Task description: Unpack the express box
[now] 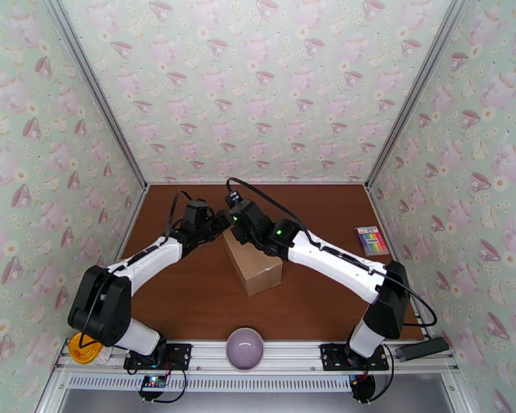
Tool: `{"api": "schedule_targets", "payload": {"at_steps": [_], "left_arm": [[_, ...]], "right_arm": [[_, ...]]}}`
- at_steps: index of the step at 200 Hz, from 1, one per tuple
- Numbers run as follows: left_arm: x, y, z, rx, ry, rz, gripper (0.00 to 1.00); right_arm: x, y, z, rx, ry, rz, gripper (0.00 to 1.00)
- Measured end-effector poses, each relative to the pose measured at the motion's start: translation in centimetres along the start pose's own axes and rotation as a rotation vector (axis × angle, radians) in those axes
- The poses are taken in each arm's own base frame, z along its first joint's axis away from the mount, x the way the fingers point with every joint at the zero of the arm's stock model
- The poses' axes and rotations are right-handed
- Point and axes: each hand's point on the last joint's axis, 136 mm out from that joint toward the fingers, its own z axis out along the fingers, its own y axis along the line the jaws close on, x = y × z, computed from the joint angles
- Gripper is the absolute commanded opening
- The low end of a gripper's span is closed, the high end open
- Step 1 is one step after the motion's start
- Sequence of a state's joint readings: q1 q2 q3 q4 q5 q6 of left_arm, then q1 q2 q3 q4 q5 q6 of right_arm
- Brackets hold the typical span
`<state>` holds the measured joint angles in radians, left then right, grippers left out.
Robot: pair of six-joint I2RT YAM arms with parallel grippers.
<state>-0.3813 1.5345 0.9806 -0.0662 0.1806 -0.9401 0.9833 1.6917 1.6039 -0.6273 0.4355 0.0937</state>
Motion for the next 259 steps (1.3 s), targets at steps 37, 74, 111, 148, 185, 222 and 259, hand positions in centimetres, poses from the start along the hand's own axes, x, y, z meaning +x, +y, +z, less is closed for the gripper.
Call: {"api": "schedule_targets", "payload": {"at_steps": [37, 74, 111, 148, 185, 222, 259], "left_arm": [[0.1, -0.1, 0.1, 0.002, 0.002, 0.002, 0.70], [0.2, -0.1, 0.1, 0.002, 0.002, 0.000, 0.70], [0.1, -0.1, 0.1, 0.002, 0.002, 0.000, 0.70], [0.2, -0.1, 0.2, 0.002, 0.003, 0.000, 0.70], [0.2, -0.1, 0.2, 0.002, 0.003, 0.000, 0.70], [0.3, -0.1, 0.2, 0.002, 0.004, 0.001, 0.70], [0.4, -0.3, 0.2, 0.004, 0.008, -0.004, 0.70]], "right_arm": [[-0.2, -0.1, -0.2, 0.001, 0.004, -0.002, 0.00], [-0.5, -0.2, -0.3, 0.007, 0.007, -0.003, 0.00], [-0.8, -0.2, -0.3, 0.008, 0.006, -0.004, 0.00], [-0.9, -0.3, -0.4, 0.011, 0.006, -0.004, 0.00], [-0.9, -0.3, -0.4, 0.015, 0.004, -0.003, 0.00], [-1.9, -0.2, -0.8, 0.017, -0.030, 0.009, 0.00], [-2.5, -0.3, -1.3, 0.016, -0.052, 0.017, 0.00]]}}
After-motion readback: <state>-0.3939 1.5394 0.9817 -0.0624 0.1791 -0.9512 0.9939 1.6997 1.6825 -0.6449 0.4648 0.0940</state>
